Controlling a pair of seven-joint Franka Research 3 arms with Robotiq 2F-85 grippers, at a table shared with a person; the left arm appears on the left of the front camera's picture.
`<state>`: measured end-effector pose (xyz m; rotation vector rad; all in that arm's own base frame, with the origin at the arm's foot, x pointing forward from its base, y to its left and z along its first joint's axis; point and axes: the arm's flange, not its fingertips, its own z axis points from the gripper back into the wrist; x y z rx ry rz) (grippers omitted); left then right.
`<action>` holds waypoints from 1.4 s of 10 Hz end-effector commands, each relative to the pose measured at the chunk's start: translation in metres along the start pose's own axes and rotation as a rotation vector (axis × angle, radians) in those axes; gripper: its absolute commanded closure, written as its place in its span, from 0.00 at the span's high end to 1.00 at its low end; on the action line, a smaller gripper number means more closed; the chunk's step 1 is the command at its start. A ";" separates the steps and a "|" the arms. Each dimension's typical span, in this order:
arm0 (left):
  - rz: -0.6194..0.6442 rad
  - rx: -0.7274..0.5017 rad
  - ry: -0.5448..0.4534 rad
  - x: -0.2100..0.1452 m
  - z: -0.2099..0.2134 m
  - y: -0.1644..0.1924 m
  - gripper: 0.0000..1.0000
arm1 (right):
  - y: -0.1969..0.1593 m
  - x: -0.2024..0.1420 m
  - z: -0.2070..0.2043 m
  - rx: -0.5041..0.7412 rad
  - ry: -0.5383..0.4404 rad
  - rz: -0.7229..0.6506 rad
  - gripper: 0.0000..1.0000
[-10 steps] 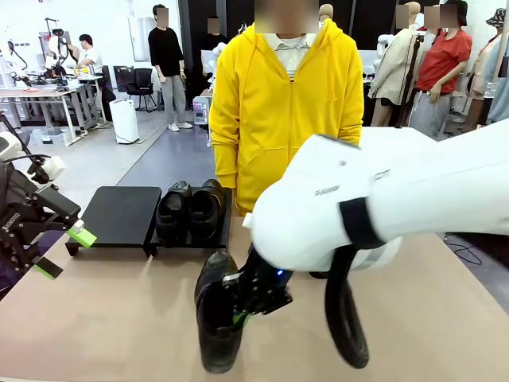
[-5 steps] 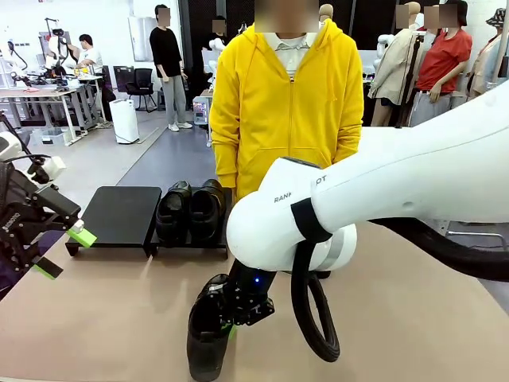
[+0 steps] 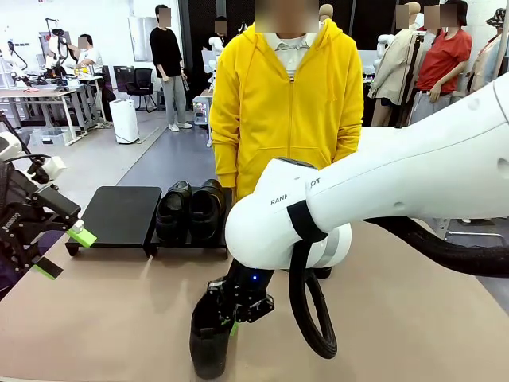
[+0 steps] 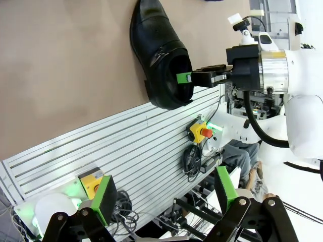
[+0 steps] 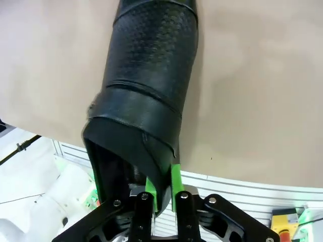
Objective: Organize the shoes by placing them on the stand.
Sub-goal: Pick up one Shoe and place it in the middle of the table.
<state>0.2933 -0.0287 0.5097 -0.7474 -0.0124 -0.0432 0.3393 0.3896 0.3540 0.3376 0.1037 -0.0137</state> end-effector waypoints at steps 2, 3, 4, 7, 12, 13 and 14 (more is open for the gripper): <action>0.012 -0.020 -0.004 0.001 0.001 -0.002 1.00 | 0.010 0.003 0.001 0.009 -0.044 -0.012 1.00; 0.012 -0.020 -0.004 0.001 0.001 -0.002 1.00 | 0.010 0.003 0.002 0.009 -0.043 -0.013 1.00; 0.012 -0.020 -0.004 0.001 0.001 -0.002 1.00 | 0.008 0.002 0.004 0.016 -0.044 -0.011 1.00; 0.012 -0.020 -0.004 0.001 0.001 -0.002 1.00 | -0.014 -0.018 0.050 0.033 0.000 0.088 1.00; 0.012 -0.020 -0.004 0.001 0.001 -0.002 1.00 | -0.180 -0.039 0.213 0.093 0.036 0.231 1.00; 0.012 -0.020 -0.004 0.001 0.001 -0.002 1.00 | -0.224 -0.044 0.238 0.178 0.048 0.278 1.00; 0.012 -0.020 -0.004 0.001 0.001 -0.002 1.00 | -0.259 -0.050 0.256 0.243 0.027 0.267 1.00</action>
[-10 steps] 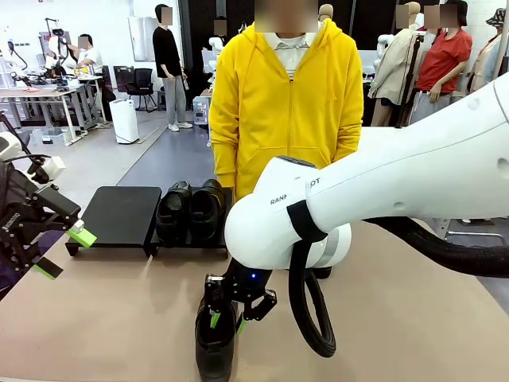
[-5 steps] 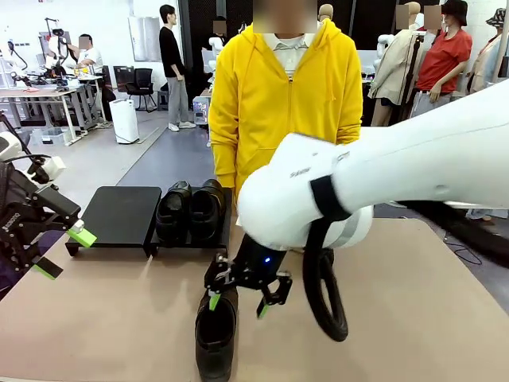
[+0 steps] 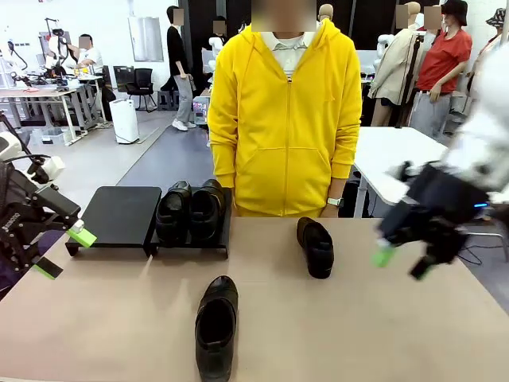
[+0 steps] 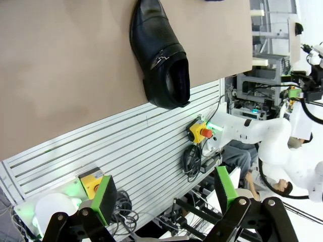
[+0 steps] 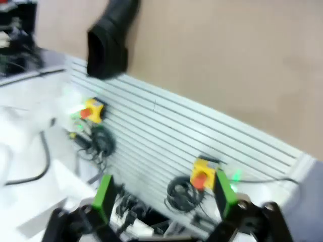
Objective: Organize the shoes by placing them on the stand.
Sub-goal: Pick up one Shoe and place it in the middle of the table.
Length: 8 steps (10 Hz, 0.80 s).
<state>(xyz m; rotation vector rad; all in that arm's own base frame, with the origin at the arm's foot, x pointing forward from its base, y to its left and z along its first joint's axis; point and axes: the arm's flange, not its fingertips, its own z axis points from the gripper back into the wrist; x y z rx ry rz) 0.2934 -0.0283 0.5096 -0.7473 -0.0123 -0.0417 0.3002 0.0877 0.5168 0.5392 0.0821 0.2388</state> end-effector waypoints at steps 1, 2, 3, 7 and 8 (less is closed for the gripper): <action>0.011 -0.020 -0.004 0.001 0.001 -0.002 1.00 | -0.054 -0.014 0.030 0.113 -0.056 -0.050 1.00; 0.011 -0.020 -0.004 0.001 0.001 -0.002 1.00 | -0.076 -0.027 0.039 0.178 -0.135 -0.080 1.00; 0.011 -0.020 -0.004 0.001 0.001 -0.002 1.00 | -0.085 -0.036 0.038 0.190 -0.207 -0.116 1.00; 0.011 -0.020 -0.004 0.001 0.001 -0.002 1.00 | -0.086 -0.034 0.053 0.157 -0.132 -0.104 1.00; 0.011 -0.020 -0.004 0.001 0.001 -0.002 1.00 | -0.086 -0.034 0.053 0.157 -0.132 -0.104 1.00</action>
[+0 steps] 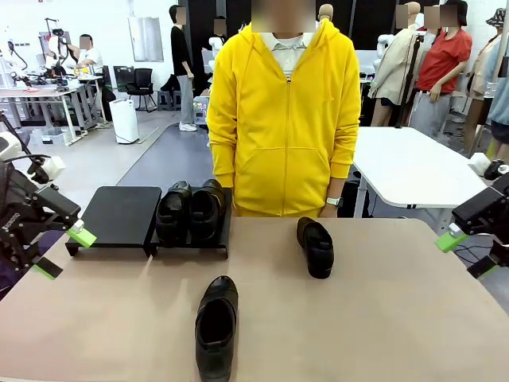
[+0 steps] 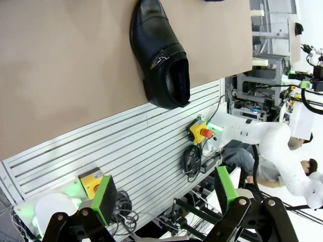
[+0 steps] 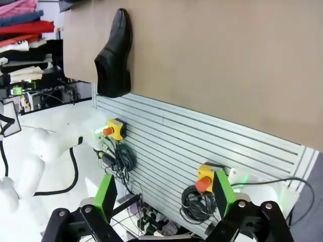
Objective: Organize the shoes by placing them on the stand.
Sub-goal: Pick up one Shoe and place it in the middle of the table, then place the Shoe from the middle of the table onto the Shoes Stand.
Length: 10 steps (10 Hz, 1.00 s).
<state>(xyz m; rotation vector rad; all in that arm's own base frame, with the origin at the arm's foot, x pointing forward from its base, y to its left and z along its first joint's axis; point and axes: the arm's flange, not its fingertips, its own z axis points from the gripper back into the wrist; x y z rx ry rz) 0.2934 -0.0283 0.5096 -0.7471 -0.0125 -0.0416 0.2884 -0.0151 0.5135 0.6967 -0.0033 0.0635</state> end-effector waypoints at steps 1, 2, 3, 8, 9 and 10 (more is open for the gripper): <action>0.011 -0.020 -0.003 0.001 0.001 -0.002 1.00 | 0.000 0.004 0.006 0.007 0.014 0.027 1.00; 0.011 -0.020 -0.003 0.001 0.001 -0.002 1.00 | 0.000 0.004 0.006 0.007 0.014 0.027 1.00; 0.011 -0.020 -0.003 0.001 0.001 -0.002 1.00 | 0.000 0.004 0.006 0.007 0.014 0.027 1.00; 0.103 0.069 0.015 0.015 -0.029 -0.032 1.00 | 0.000 0.004 0.006 0.007 0.014 0.027 1.00; 0.228 0.157 -0.034 0.033 -0.078 -0.070 1.00 | 0.000 0.004 0.006 0.007 0.014 0.027 1.00; 0.227 0.214 -0.011 0.045 -0.120 -0.097 1.00 | 0.000 0.004 0.006 0.007 0.014 0.027 1.00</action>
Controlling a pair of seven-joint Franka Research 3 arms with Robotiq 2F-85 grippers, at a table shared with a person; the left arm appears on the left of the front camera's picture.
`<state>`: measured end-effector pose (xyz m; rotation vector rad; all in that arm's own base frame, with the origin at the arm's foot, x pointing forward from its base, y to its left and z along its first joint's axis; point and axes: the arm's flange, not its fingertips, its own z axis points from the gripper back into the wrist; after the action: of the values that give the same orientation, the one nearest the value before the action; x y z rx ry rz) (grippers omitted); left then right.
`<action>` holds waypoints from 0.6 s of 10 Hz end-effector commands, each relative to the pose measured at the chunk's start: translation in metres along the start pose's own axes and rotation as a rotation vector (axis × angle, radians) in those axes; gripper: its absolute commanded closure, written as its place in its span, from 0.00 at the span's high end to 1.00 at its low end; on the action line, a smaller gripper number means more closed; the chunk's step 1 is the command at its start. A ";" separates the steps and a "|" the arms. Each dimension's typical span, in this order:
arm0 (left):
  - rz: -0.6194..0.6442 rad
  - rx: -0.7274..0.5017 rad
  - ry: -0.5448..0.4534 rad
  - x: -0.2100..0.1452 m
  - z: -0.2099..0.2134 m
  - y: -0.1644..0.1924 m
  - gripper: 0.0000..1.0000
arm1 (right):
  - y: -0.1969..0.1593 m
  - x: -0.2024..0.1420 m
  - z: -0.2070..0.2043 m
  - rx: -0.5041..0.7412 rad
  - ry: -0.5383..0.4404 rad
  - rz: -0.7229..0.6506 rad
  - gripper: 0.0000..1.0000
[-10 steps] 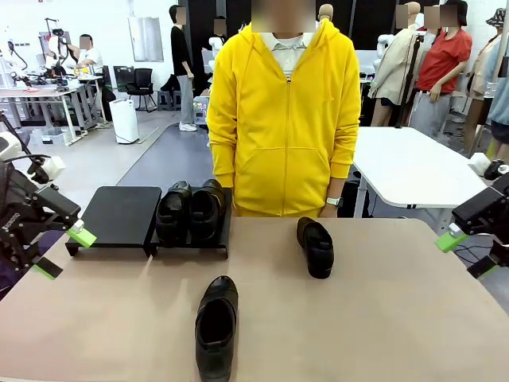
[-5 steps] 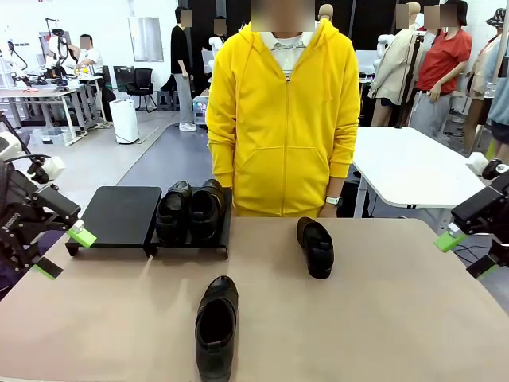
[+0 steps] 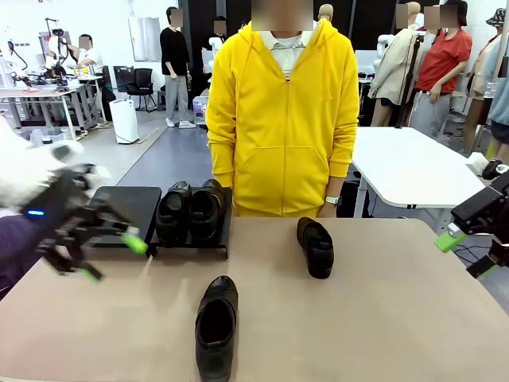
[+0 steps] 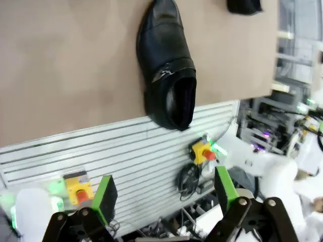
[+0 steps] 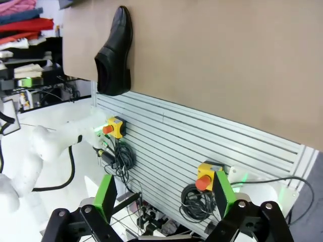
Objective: Organize the shoes by placing them on the stand.
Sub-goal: Place the Shoe from the middle of the table onto the Shoes Stand.
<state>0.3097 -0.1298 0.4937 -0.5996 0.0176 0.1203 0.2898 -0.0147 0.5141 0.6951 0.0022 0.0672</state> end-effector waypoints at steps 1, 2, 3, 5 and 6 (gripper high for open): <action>0.098 0.116 -0.007 0.021 -0.057 -0.065 1.00 | 0.000 0.002 0.006 0.008 0.007 0.026 1.00; 0.104 0.176 0.014 0.024 -0.086 -0.086 1.00 | 0.000 0.002 0.006 0.008 0.007 0.026 1.00; 0.117 0.285 0.023 0.027 -0.116 -0.104 1.00 | 0.000 0.002 0.006 0.008 0.007 0.026 1.00; 0.087 0.368 0.052 0.023 -0.149 -0.126 1.00 | 0.000 0.002 0.006 0.008 0.007 0.026 1.00; 0.084 0.398 0.028 0.023 -0.162 -0.132 1.00 | 0.000 0.002 0.006 0.008 0.007 0.026 1.00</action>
<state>0.3437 -0.3181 0.4253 -0.2427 0.1084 0.1767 0.2899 -0.0150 0.5143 0.6950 0.0017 0.0670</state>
